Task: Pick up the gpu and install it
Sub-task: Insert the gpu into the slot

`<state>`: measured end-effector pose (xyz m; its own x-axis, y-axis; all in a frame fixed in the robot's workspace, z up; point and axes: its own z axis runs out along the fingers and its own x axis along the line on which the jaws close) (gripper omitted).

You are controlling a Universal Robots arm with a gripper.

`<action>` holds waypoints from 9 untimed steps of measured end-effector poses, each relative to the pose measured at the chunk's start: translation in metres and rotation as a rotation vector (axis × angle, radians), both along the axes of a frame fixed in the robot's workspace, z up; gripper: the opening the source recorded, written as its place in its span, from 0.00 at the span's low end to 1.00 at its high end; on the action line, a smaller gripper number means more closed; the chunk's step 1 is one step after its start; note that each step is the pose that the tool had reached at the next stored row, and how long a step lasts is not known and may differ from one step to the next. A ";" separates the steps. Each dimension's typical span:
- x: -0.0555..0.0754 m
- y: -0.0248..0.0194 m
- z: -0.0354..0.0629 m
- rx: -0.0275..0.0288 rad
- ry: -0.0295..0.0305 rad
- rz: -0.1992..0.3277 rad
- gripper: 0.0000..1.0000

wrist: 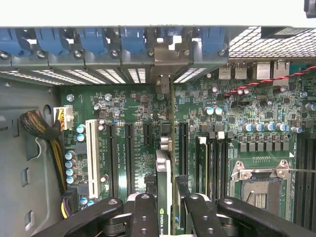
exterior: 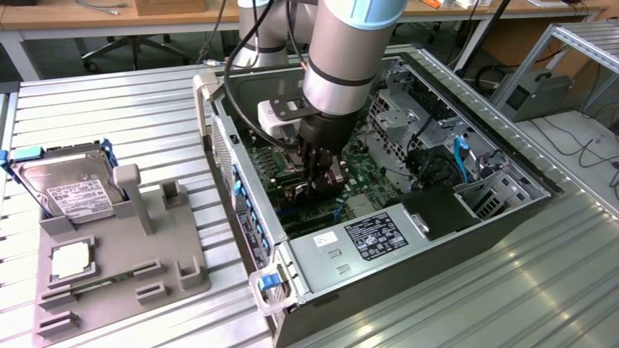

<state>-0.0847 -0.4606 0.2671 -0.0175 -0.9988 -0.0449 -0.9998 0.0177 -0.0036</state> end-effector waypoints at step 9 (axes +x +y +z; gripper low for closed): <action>-0.001 0.0000 0.0000 -0.0001 -0.0003 0.000 0.26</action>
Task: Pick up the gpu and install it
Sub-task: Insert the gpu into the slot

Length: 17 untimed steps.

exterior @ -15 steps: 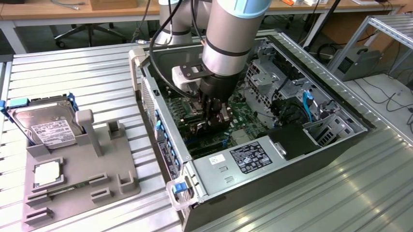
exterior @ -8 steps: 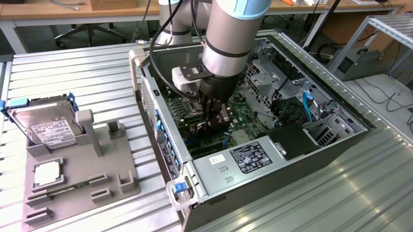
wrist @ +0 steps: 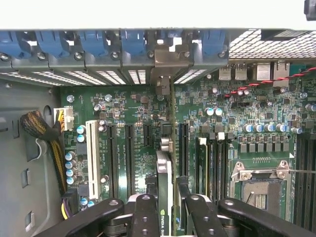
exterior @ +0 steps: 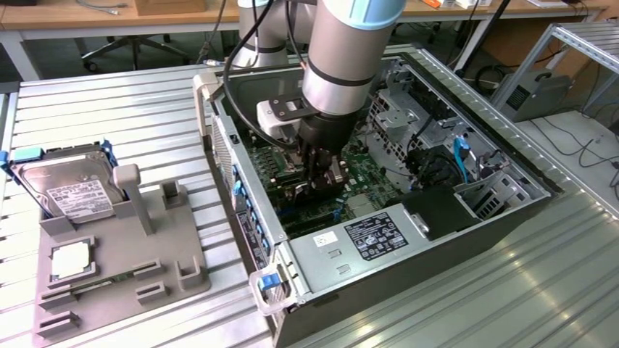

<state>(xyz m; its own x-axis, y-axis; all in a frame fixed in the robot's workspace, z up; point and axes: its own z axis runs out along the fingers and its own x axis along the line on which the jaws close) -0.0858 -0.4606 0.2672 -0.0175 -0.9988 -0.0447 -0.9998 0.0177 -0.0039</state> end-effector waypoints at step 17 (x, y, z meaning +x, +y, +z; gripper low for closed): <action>0.000 0.0000 0.0000 0.0001 0.0000 0.000 0.26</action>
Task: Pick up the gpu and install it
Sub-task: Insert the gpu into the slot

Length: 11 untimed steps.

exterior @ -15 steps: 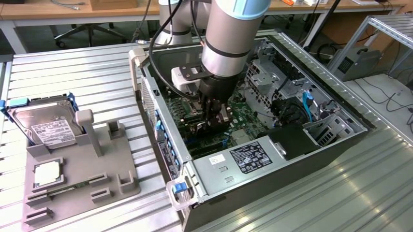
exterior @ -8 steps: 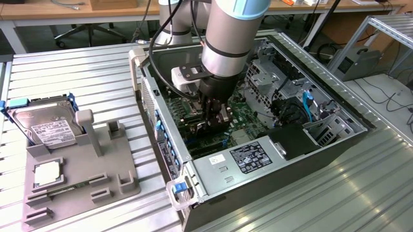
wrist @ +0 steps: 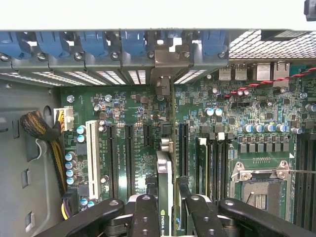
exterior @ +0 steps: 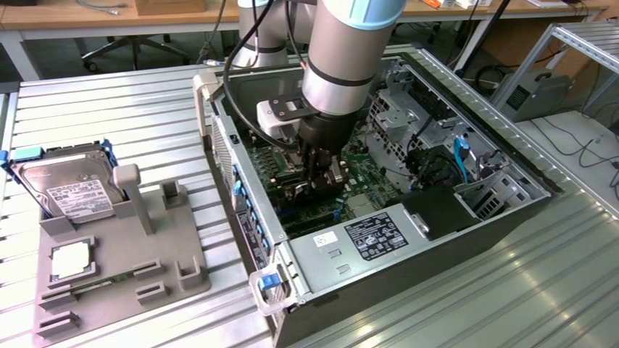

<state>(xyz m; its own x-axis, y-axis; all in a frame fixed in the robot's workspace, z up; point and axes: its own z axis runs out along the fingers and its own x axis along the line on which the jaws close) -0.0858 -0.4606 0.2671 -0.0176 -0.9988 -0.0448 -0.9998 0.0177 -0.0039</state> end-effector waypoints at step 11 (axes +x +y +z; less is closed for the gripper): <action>0.000 0.0000 0.0000 0.0000 0.0000 0.000 0.51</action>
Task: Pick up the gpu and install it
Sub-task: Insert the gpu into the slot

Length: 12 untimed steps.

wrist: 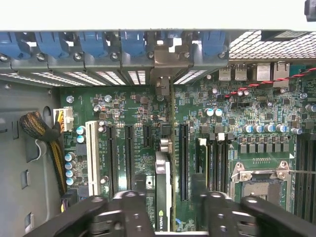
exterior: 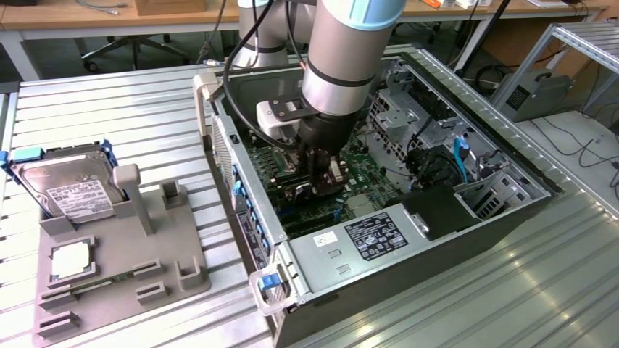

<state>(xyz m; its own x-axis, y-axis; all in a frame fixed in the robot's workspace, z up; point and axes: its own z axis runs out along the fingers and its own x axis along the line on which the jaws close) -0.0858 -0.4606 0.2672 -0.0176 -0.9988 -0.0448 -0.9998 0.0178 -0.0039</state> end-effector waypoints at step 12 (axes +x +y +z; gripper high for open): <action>0.000 0.0002 0.0070 0.0000 0.0000 0.000 0.70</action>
